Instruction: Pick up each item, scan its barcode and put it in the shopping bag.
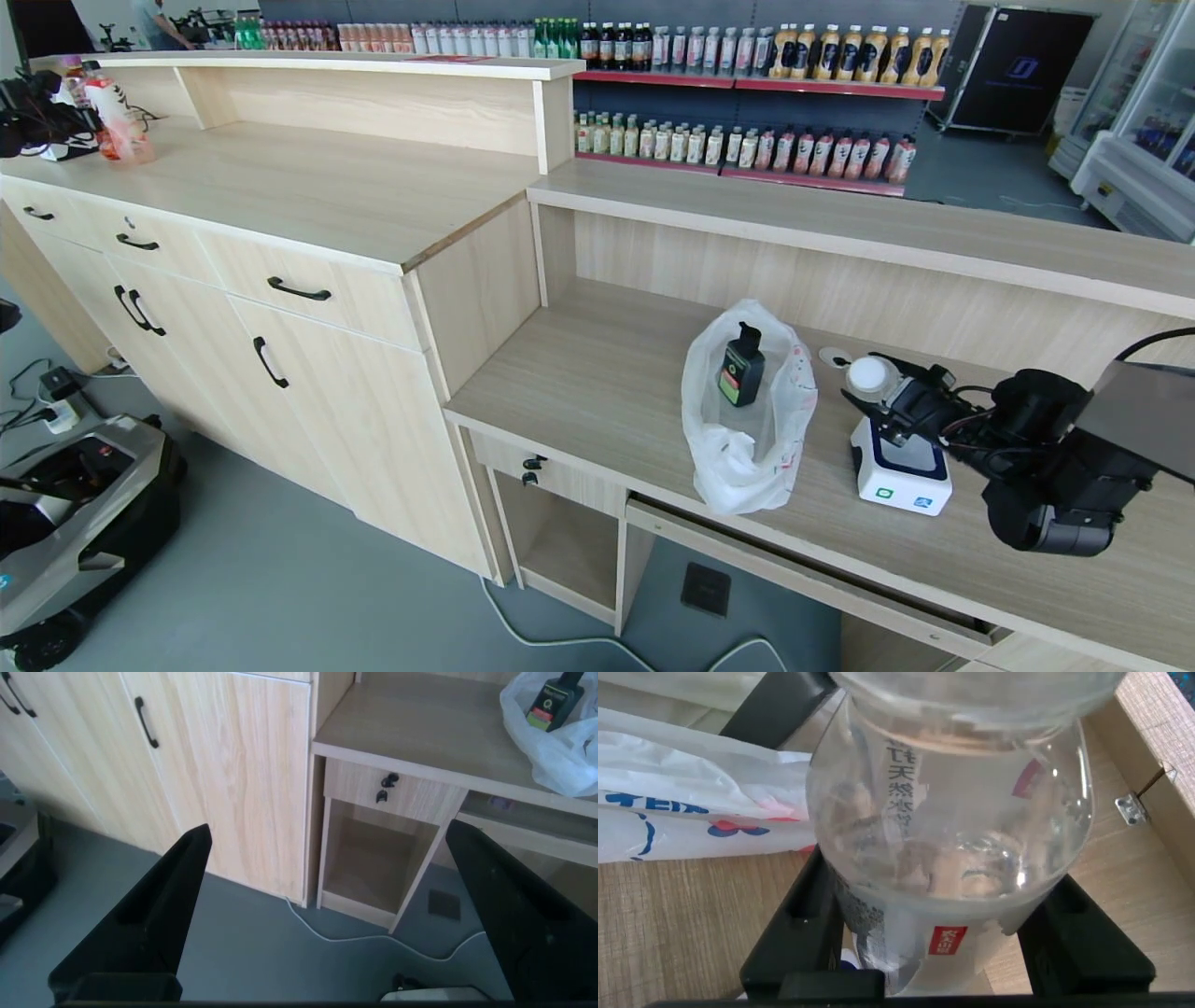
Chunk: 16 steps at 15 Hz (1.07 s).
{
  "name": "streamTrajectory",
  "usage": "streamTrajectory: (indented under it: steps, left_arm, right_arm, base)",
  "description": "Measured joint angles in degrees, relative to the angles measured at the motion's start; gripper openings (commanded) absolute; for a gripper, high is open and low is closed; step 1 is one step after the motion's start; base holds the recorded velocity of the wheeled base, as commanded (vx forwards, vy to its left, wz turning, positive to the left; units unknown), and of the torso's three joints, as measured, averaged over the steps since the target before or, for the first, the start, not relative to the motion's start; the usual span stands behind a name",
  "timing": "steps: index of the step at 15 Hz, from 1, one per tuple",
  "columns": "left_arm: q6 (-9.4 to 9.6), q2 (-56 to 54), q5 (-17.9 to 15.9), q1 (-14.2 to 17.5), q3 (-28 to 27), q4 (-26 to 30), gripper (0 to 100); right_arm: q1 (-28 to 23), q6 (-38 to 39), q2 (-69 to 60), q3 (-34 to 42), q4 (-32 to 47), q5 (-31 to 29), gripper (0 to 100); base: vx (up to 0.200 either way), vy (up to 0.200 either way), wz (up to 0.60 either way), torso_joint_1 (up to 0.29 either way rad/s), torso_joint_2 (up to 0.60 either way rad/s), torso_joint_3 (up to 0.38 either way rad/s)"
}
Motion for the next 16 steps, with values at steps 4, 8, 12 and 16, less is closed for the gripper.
streamTrajectory:
  steps: [4,8,12,16]
  left_arm:
    - [-0.02,0.00,0.00,0.00,0.00,-0.02,100]
    - [-0.02,0.00,0.02,0.00,0.00,-0.02,100]
    - [-0.05,0.00,0.00,0.00,0.00,-0.02,100]
    - [-0.02,0.00,0.00,0.00,0.00,-0.02,100]
  right_arm:
    - [0.33,-0.02,0.15,-0.04,0.02,0.00,0]
    - [0.44,-0.05,-0.46,0.27,0.11,0.04,0]
    - [0.38,-0.07,-1.95,0.69,0.09,0.04,0]
    - [0.20,-0.07,-3.80,2.60,0.07,0.06,0]
  base:
    - [0.000,0.000,0.00,0.000,0.00,0.000]
    - [0.000,0.000,0.00,0.000,0.00,0.000]
    - [0.000,0.000,0.00,0.000,0.00,0.000]
    - [0.000,0.000,0.00,0.000,0.00,0.000]
